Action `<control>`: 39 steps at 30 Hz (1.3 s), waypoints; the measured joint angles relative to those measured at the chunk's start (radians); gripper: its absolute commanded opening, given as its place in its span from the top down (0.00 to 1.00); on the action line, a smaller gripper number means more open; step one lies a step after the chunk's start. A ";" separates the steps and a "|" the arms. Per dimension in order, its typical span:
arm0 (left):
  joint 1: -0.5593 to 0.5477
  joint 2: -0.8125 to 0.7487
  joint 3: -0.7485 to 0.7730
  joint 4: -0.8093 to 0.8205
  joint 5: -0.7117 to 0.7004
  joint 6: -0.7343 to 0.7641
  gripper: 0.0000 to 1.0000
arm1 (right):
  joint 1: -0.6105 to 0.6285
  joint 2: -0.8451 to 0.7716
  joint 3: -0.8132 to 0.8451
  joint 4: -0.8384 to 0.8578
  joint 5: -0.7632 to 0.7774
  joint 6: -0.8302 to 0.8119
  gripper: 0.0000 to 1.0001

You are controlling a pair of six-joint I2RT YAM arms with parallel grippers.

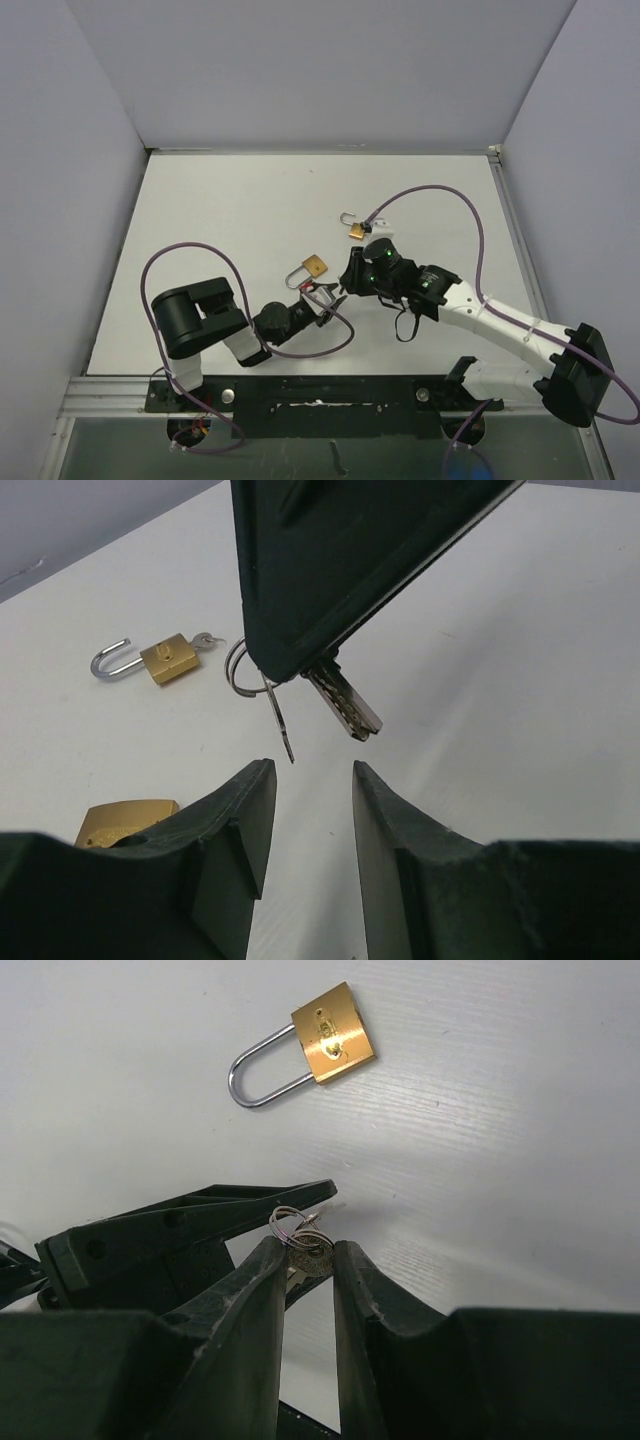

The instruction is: Unlock with the key

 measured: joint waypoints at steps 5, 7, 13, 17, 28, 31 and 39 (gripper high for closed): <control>0.002 0.010 0.034 0.000 -0.002 0.003 0.68 | 0.010 -0.014 0.000 -0.006 0.000 0.007 1.00; 0.006 0.013 0.046 0.000 -0.003 0.003 0.70 | 0.013 -0.019 0.000 -0.009 0.000 0.008 1.00; 0.012 0.032 0.068 0.000 -0.003 0.005 0.93 | 0.016 -0.034 0.000 -0.015 0.003 0.020 1.00; 0.013 0.035 0.070 0.000 -0.003 0.010 1.00 | 0.019 -0.046 0.000 -0.026 0.008 0.023 1.00; 0.013 0.033 0.064 0.001 -0.008 0.029 1.00 | 0.019 -0.056 0.000 -0.050 0.021 0.031 1.00; 0.009 0.021 0.050 0.001 -0.023 0.053 1.00 | 0.019 -0.057 0.000 -0.066 0.032 0.039 0.95; -0.014 0.000 0.016 0.003 -0.083 0.149 1.00 | 0.022 -0.057 -0.003 -0.077 0.042 0.056 0.71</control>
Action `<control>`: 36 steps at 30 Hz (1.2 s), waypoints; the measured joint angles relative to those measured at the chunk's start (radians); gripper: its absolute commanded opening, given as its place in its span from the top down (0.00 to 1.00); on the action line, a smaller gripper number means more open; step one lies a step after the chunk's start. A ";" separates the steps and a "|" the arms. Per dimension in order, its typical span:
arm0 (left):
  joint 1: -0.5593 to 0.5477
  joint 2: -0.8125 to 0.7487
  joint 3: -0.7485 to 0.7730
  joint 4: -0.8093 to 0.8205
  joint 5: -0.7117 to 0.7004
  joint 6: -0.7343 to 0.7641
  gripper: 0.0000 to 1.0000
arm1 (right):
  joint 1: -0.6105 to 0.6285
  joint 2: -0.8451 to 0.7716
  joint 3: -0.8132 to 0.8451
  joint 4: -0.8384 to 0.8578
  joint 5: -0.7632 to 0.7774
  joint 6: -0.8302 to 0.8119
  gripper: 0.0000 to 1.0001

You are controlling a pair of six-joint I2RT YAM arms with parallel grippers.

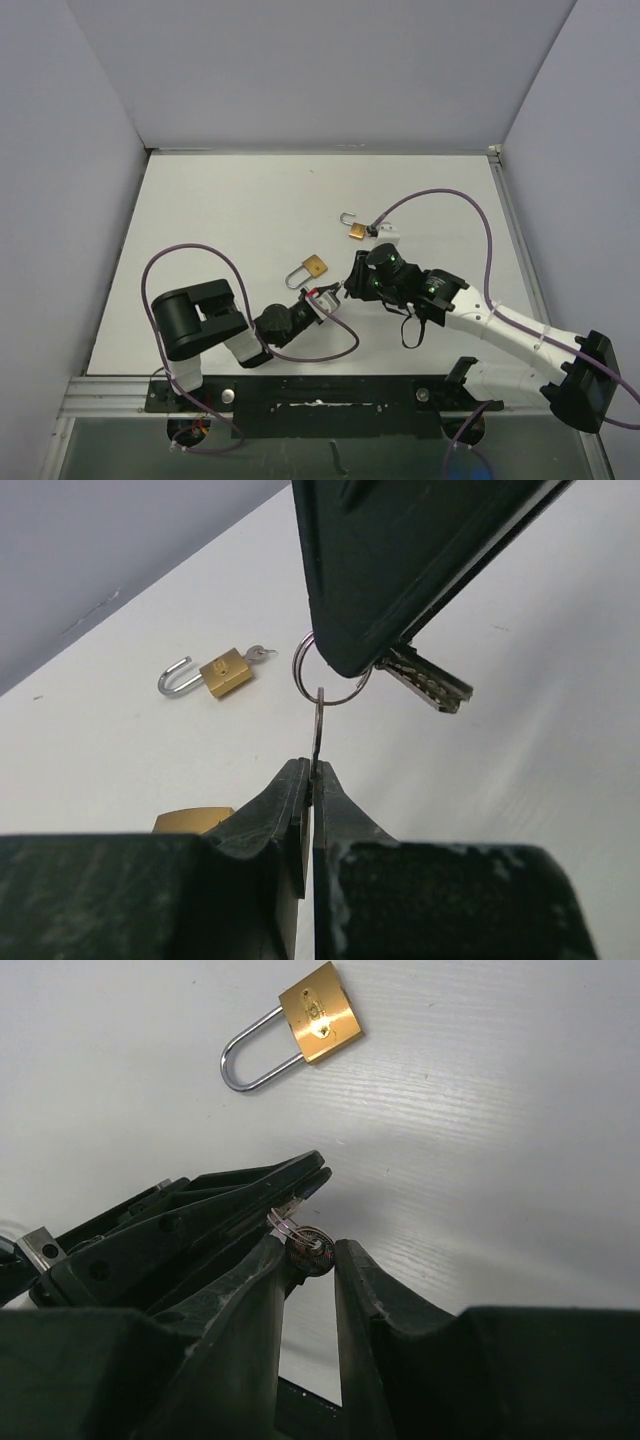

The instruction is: Unlock with the key

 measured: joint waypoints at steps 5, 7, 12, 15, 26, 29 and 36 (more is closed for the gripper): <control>-0.012 0.008 -0.007 -0.002 -0.101 0.084 1.00 | 0.000 -0.035 -0.013 -0.011 0.019 0.000 0.54; -0.012 0.018 -0.007 -0.002 -0.147 0.117 1.00 | -0.002 -0.067 -0.016 -0.016 0.026 -0.002 0.52; -0.027 0.033 -0.005 -0.002 -0.224 0.188 1.00 | -0.009 -0.129 -0.017 -0.007 0.033 -0.012 0.51; -0.041 0.036 0.003 -0.002 -0.247 0.230 1.00 | -0.029 -0.128 -0.021 0.023 0.014 -0.019 0.54; -0.102 0.004 0.022 -0.002 -0.261 0.342 1.00 | -0.156 -0.080 -0.134 0.164 -0.144 0.016 0.63; -0.124 0.006 0.023 -0.002 -0.269 0.402 1.00 | -0.156 -0.077 -0.139 0.205 -0.175 0.028 0.63; -0.163 0.068 0.075 -0.002 -0.285 0.534 1.00 | -0.167 -0.084 -0.183 0.268 -0.222 0.050 0.63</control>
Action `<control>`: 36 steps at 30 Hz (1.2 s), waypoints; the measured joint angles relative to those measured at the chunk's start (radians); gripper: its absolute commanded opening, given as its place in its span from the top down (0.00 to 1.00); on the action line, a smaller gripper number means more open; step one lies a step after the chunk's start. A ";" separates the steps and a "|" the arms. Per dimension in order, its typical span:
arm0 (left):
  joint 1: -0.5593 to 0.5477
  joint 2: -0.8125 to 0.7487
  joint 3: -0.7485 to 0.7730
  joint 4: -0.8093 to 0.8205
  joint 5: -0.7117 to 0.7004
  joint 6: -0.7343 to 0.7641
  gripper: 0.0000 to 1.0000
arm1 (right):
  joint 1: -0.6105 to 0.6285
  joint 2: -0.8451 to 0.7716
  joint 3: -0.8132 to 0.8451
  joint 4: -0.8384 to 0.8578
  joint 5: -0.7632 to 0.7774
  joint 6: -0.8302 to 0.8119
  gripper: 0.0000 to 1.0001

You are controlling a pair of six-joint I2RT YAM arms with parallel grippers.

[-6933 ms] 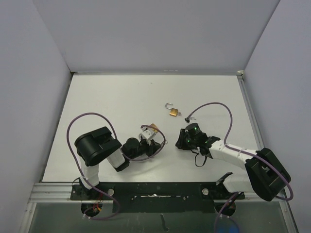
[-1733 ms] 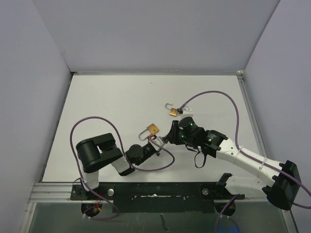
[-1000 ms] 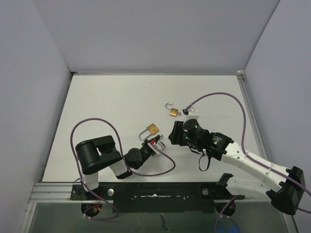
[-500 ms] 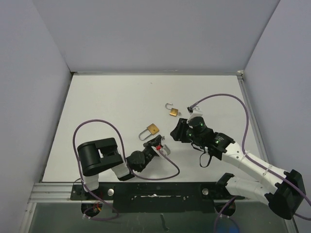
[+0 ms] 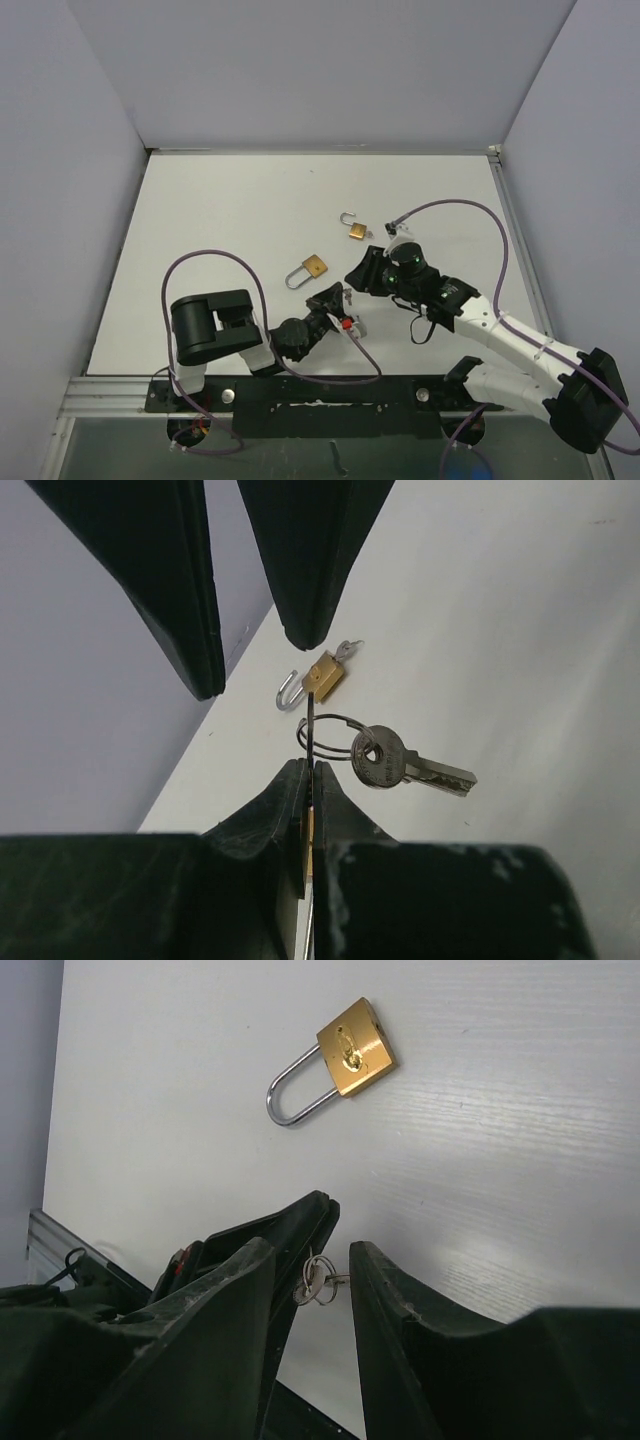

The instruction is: Unlock with the key

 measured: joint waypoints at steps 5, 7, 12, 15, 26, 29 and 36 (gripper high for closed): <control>-0.002 0.023 0.029 0.000 -0.008 0.065 1.00 | -0.006 -0.030 -0.036 0.016 -0.007 0.018 0.63; -0.002 0.033 0.045 0.000 -0.014 0.100 1.00 | -0.009 -0.063 -0.061 0.025 -0.007 0.023 0.63; -0.002 0.036 0.075 0.000 -0.016 0.181 1.00 | -0.032 -0.158 -0.113 0.037 -0.003 0.024 0.64; -0.003 0.036 0.088 0.000 -0.016 0.224 1.00 | -0.045 -0.216 -0.120 0.040 0.006 0.019 0.65; -0.008 -0.021 0.125 0.000 -0.005 0.348 1.00 | -0.107 -0.330 -0.120 0.051 -0.009 0.010 0.67; -0.011 -0.022 0.139 0.000 -0.006 0.372 1.00 | -0.116 -0.343 -0.127 0.058 -0.027 0.016 0.67; -0.025 -0.022 0.173 0.000 -0.010 0.426 1.00 | -0.132 -0.375 -0.142 0.063 -0.082 0.026 0.69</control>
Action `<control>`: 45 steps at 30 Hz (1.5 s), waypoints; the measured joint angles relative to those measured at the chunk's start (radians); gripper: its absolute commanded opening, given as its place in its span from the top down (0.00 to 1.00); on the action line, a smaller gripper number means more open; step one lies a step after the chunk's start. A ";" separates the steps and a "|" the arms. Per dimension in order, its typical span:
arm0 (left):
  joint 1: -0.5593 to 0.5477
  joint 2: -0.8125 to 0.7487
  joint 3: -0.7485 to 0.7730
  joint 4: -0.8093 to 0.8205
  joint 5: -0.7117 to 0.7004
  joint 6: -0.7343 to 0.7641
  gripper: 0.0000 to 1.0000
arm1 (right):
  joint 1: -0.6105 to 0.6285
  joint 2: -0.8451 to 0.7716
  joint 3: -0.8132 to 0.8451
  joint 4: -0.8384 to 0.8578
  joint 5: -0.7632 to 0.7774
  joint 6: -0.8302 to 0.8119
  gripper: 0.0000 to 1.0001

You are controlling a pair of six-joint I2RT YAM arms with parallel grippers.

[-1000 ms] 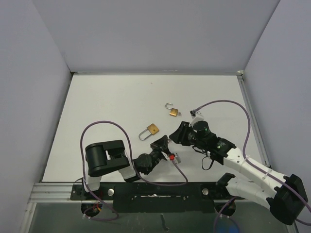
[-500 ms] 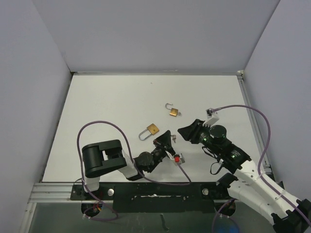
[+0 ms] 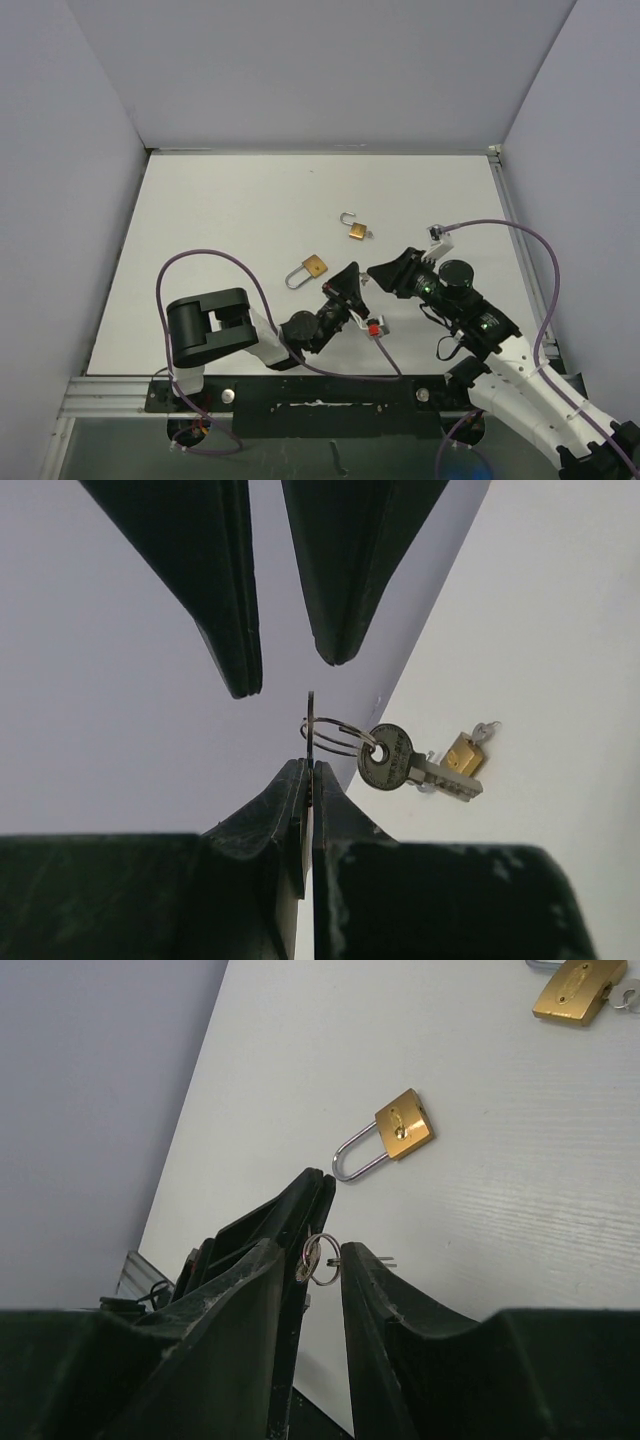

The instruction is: Unlock with the key

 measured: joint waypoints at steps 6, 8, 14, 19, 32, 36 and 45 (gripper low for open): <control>-0.001 0.000 0.015 0.000 -0.009 0.046 1.00 | -0.007 0.009 0.000 -0.001 -0.041 0.024 0.70; -0.001 0.000 0.015 0.000 -0.010 0.053 1.00 | -0.009 0.021 0.000 -0.001 -0.054 0.030 0.70; -0.010 0.000 0.018 0.000 -0.011 0.076 1.00 | -0.012 0.041 0.000 -0.001 -0.068 0.044 0.71; -0.024 0.002 0.038 0.000 -0.017 0.082 1.00 | -0.012 0.058 0.000 0.007 -0.079 0.048 0.73; -0.040 0.034 0.080 0.000 -0.090 0.105 1.00 | -0.013 0.068 0.000 0.026 -0.082 0.071 0.96; -0.043 0.048 0.097 0.000 -0.106 0.109 1.00 | -0.013 0.060 -0.003 0.024 -0.068 0.077 1.00; -0.046 0.051 0.106 0.000 -0.163 0.076 0.54 | -0.013 0.010 -0.024 0.012 -0.026 0.096 1.00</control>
